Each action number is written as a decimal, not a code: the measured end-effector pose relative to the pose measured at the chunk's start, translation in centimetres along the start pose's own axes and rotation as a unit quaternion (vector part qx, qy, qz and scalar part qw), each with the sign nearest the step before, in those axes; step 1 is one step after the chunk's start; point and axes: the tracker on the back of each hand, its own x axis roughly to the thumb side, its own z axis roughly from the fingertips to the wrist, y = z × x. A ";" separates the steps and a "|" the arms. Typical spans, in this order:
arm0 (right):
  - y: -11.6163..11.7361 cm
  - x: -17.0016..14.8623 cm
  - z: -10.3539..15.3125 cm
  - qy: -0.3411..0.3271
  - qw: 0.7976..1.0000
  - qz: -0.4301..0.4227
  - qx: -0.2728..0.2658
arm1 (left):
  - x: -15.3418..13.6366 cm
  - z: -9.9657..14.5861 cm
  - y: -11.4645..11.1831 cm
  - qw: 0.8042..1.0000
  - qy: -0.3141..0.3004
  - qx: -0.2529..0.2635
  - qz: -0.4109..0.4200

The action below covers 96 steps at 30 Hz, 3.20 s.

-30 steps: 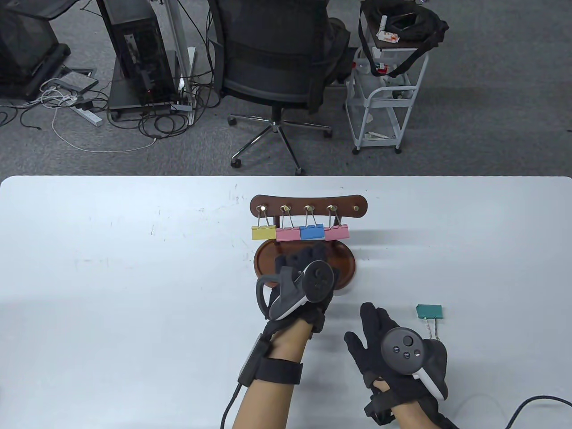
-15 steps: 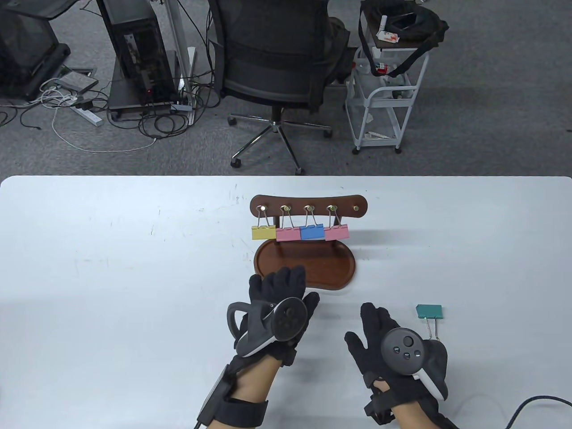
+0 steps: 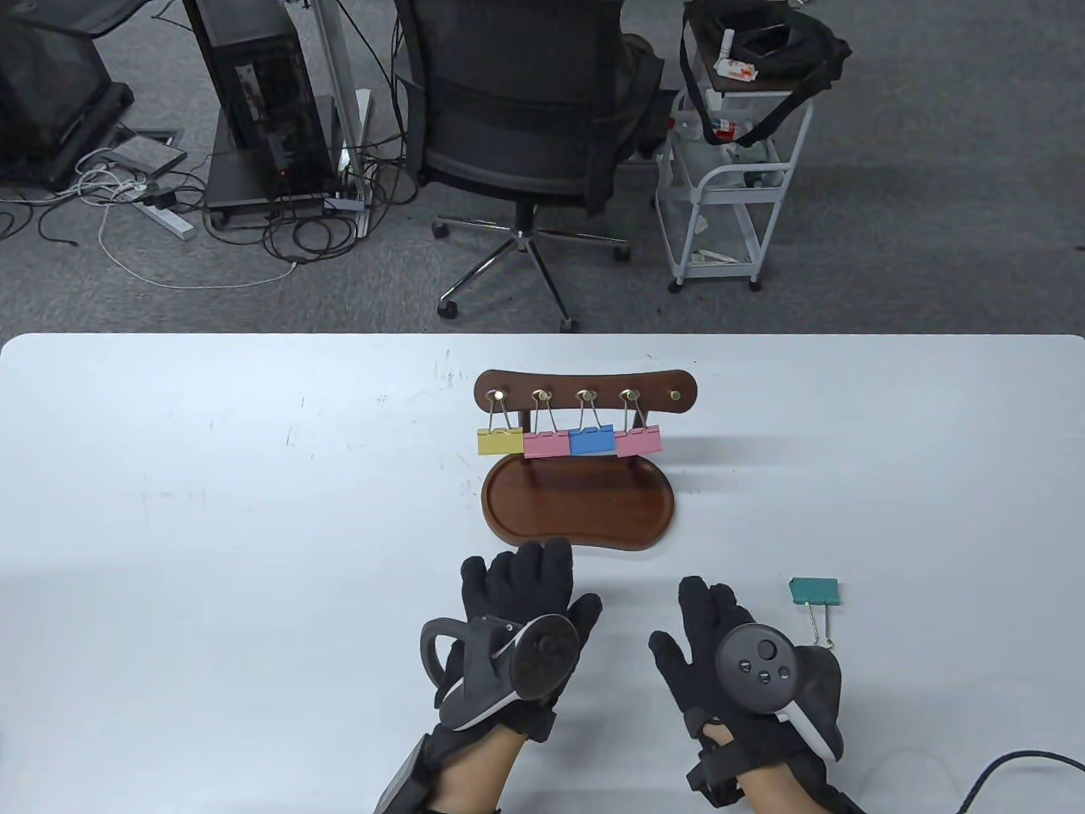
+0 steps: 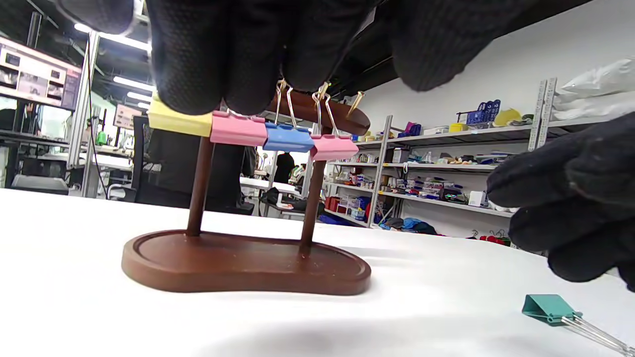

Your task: Hook binder clip onto key rack

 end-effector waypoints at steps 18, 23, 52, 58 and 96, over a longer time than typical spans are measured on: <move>-0.4 1.5 0.4 -0.036 0.999 0.023 -0.030 | 0.0 1.3 0.5 1.000 -0.006 0.014 0.008; -1.1 1.7 0.2 -0.042 0.998 0.026 -0.040 | 0.0 1.3 0.5 1.000 -0.013 0.014 0.017; -11.1 -4.7 -6.6 0.106 0.990 0.051 -0.081 | -1.1 1.5 0.3 0.999 0.009 -0.001 0.032; -9.9 -8.9 -7.5 0.181 0.979 0.083 -0.050 | -1.2 1.5 0.4 0.999 0.011 0.001 0.035; -2.3 -13.3 -7.4 0.269 0.936 0.225 0.017 | -1.4 1.6 0.4 0.999 0.014 -0.002 0.046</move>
